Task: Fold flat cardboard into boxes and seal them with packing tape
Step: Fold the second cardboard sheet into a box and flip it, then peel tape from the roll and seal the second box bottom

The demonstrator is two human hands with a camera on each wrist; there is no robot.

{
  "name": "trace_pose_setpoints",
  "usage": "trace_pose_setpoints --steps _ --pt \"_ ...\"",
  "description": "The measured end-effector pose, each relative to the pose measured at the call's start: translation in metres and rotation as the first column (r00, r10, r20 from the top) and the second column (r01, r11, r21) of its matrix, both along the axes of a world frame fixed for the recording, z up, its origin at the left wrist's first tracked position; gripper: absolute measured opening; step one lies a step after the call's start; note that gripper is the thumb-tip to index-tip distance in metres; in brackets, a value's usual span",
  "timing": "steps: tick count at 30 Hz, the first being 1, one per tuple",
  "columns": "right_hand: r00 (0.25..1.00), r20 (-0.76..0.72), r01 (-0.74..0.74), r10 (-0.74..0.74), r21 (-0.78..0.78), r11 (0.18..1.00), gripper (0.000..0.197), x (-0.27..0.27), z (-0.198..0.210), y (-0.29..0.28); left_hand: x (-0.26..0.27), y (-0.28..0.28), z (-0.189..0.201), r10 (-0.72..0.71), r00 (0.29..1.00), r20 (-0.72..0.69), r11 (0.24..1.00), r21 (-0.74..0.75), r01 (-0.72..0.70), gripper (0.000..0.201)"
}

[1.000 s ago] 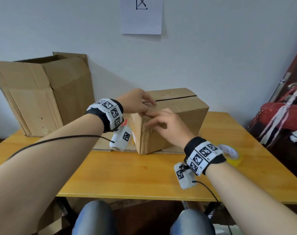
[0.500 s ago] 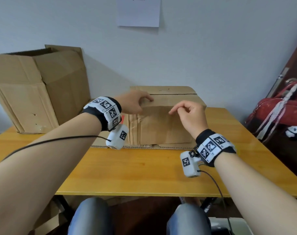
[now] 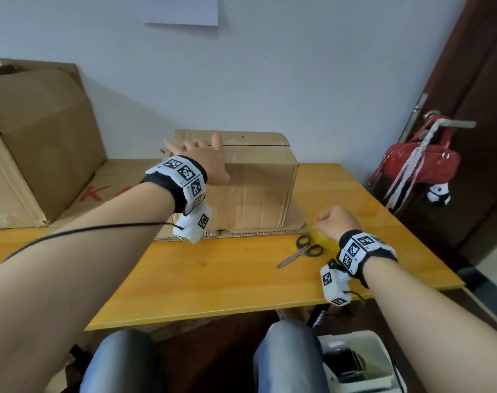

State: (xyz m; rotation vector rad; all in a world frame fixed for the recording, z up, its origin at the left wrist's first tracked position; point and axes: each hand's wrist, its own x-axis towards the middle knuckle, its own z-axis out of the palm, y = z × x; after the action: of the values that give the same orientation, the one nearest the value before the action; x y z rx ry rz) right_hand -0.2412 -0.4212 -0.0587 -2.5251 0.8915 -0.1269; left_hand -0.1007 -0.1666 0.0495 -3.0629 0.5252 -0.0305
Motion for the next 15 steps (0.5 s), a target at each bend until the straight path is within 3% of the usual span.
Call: trace_pose_setpoints --steps 5,8,10,12,15 --pt "0.966 -0.245 0.059 -0.088 -0.124 0.991 0.041 -0.002 -0.010 -0.004 0.003 0.000 -0.002 -0.060 0.998 -0.010 0.997 -0.043 0.059 0.093" --pt "0.967 -0.236 0.058 -0.094 -0.154 0.986 0.046 0.001 -0.011 -0.007 0.005 0.004 -0.001 -0.101 0.995 0.024 0.985 -0.138 0.103 0.095" --pt "0.992 -0.067 0.099 -0.102 -0.056 0.994 0.050 0.006 -0.010 -0.012 0.007 0.006 0.001 -0.113 0.992 0.056 0.963 -0.241 0.123 0.084" --pt "0.971 0.188 0.138 -0.151 0.083 0.987 0.048 0.014 0.001 -0.015 0.013 0.009 0.001 -0.125 0.987 0.101 0.929 -0.338 0.152 0.061" --pt "0.772 0.594 0.112 -0.228 0.226 0.968 0.025 0.025 0.037 -0.004 0.022 0.015 0.001 -0.130 0.984 0.125 0.850 -0.497 0.175 0.018"
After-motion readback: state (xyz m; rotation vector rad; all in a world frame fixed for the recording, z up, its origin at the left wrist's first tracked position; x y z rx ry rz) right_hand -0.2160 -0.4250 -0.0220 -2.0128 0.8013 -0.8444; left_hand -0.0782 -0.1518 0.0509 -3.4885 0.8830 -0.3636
